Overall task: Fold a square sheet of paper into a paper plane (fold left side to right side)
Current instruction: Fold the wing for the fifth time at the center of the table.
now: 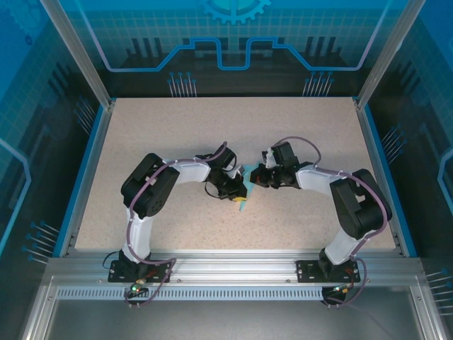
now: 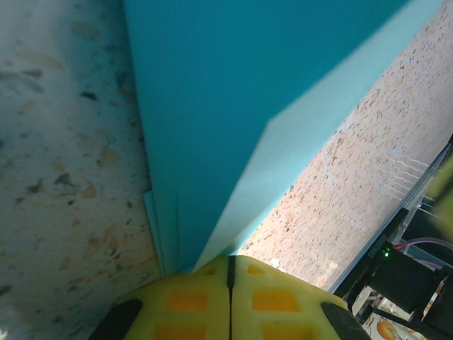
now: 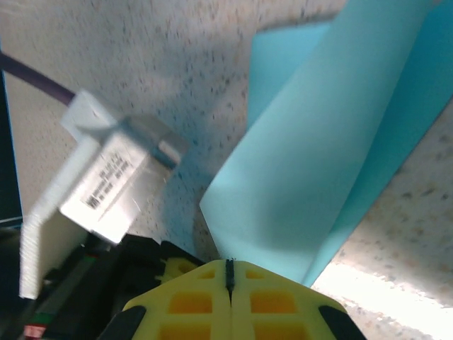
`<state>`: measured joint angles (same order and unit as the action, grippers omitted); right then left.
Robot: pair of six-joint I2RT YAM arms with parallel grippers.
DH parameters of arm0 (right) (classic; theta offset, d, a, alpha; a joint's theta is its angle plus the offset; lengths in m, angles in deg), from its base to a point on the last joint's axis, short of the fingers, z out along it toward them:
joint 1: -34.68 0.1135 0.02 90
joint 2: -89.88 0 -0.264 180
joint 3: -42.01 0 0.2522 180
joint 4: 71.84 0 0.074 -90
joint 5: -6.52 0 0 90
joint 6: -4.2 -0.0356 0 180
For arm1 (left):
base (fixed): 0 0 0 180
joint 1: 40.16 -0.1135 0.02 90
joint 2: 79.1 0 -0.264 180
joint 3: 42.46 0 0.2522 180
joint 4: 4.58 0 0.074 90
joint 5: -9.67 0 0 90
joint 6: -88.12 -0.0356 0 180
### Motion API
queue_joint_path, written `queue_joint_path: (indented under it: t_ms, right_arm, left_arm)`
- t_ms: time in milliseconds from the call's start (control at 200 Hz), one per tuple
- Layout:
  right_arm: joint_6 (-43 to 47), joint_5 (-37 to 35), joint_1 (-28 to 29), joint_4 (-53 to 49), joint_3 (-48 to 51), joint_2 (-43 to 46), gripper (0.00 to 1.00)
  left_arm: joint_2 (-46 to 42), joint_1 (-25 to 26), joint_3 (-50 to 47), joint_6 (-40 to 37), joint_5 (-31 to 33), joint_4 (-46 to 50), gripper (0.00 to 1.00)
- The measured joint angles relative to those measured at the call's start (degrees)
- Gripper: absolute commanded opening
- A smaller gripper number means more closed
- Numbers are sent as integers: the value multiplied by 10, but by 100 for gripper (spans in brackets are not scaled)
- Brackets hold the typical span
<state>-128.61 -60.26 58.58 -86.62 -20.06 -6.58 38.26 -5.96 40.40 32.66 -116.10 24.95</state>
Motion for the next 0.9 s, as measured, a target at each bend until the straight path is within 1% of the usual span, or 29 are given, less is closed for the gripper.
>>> queue_joint_path:
  t_ms: [150,450,900]
  right_arm:
    - [-2,9,11,13,6,-16,5]
    - [0,10,10,25,6,-51,4]
    - [30,17,1,8,-10,-76,4]
  left_arm:
    - [0,0,0,0,0,0,7]
    - [-1,0,-1,0,0,0,6]
    - [-2,0,-3,0,2,-2,5]
